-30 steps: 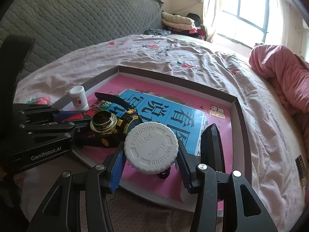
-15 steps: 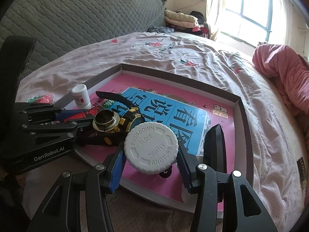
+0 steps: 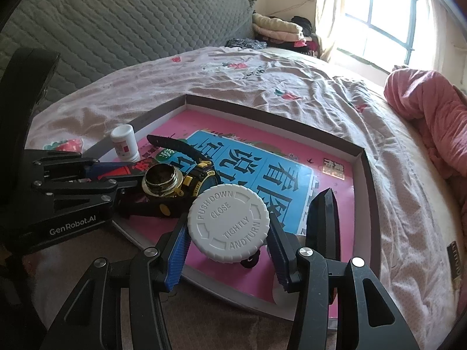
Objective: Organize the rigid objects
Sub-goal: 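Lower the red lighter beside the white bottle while the right lowers the white cap into the box, then open the right gripper to release the white cap while the left releases the red lighter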
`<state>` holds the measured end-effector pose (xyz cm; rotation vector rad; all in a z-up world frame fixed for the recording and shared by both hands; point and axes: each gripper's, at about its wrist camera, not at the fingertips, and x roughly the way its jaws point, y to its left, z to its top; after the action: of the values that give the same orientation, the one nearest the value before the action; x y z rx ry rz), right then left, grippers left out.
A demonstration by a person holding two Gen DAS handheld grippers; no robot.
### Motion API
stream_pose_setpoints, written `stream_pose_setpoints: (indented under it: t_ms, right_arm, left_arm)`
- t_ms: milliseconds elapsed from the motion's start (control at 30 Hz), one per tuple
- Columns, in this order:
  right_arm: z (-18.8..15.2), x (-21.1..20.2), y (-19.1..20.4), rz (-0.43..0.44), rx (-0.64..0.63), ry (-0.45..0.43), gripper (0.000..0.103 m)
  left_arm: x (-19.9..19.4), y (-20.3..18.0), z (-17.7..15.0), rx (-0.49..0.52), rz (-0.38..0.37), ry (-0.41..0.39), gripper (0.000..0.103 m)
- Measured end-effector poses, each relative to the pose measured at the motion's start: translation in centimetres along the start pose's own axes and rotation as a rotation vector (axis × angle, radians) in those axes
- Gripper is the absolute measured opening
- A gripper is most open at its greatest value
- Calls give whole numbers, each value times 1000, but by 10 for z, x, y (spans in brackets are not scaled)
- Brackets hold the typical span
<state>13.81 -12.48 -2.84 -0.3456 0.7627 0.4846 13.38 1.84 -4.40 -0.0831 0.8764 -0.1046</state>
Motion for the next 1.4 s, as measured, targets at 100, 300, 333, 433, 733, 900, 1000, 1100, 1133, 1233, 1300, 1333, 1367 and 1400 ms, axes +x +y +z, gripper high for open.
stream_pose_setpoints:
  t_ms: [100,300,333,433,733,900,1000,1100,1133,1233,1300,1333,1367,1400]
  right_arm:
    - [0,0,2,-55,-34,24,52]
    - [-2,-1,-3,-88,-17,47,52]
    - [-2,-1,-4,-86,-12,47,52]
    - [-3,-1,-7,-74,7,41,52]
    - [-3,-1,-8,-64,15,30,53]
    - [-3,-1,-7,-62,18,25,54]
    - [-3,-1,-8,-55,23,19,57]
    - [-3,-2,-8,-47,30,11,58]
    - [-3,-2,-8,-45,32,11,58]
    - [-3,-4,-8,-40,37,-2,59]
    - [-3,-6,-9,-39,43,-11,60]
    - [-3,-7,-10,-35,47,-15,61]
    - [-3,-8,-10,-29,51,-21,62]
    - [-4,-9,-10,-28,50,-28,62]
  left_arm:
    - [0,-2,0,8,-1,6,23]
    - [0,-5,-1,27,4,7,23]
    - [1,-5,-1,25,3,8,23]
    - [1,-5,-1,23,2,7,23]
    - [1,-4,-1,20,0,8,23]
    - [1,-4,0,15,-6,7,23]
    - [1,-4,1,13,-11,8,23]
    - [1,-4,1,10,-17,9,23]
    - [1,-5,1,11,-17,11,23]
    - [1,-4,1,11,-16,9,23]
    - [2,-4,1,9,-18,11,23]
    - [2,-5,1,10,-20,13,23]
    - [1,-5,1,10,-21,14,23]
    - [1,-4,1,7,-25,15,23]
